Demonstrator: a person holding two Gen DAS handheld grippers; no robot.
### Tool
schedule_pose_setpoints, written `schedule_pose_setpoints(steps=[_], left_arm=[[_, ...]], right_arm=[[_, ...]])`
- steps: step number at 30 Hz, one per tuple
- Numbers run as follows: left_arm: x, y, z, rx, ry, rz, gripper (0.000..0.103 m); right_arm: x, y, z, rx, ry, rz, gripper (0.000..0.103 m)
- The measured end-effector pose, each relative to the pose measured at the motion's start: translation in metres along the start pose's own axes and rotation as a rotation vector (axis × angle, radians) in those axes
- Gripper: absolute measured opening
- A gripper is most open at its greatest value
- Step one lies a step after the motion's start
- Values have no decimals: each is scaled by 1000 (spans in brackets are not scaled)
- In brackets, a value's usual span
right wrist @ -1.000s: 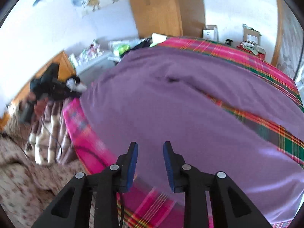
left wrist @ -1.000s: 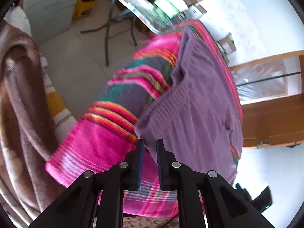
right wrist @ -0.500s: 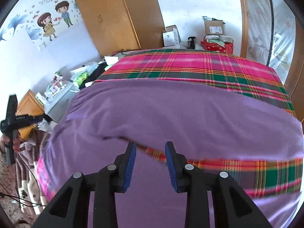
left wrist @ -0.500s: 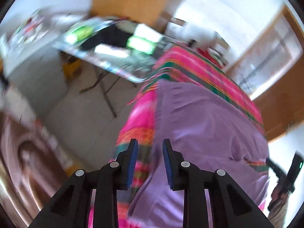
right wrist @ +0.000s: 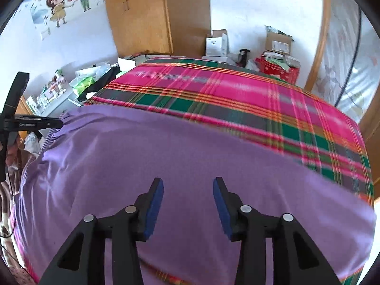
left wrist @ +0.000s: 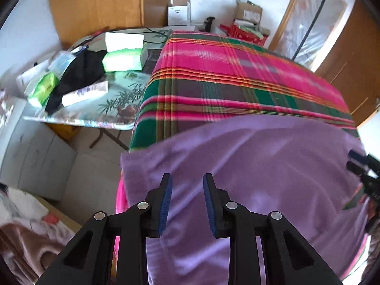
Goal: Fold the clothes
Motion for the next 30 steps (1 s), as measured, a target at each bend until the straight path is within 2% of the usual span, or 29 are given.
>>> schedule_pose_setpoints(steps=[5,8,11,16,20,30], left_arm=[[0,-14,23,28,-60,63,28],[3,-17,33,14,-75,85,28],[8,-20,35,29,-93,116,28],[16,-20,27,112,-131,176,28],[18,-19,30,99,-118,231,28],[22,-19,38,70,-83,370,28]], right_arm=[[5,-32,23,7,8,-37,48],[10,-47,41,-8,-2,-43,48],[10,-52,56,-25,-11,-60,48],[-3,-50,65,-29,-12,-133,49],[-8,-49,72,-46,68,-202,49],[-1,-52,86,-47,35,-188,50]])
Point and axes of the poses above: each gripper's, at about its wrist camera, not at the fingertips, and z roughly the way its jaws point, x to its right, y to its underside, the point moved 1 cm from there along z, roughly the way its jaws point, and after that the axes turned 12 degrees about -z, right-handed, at the moved point
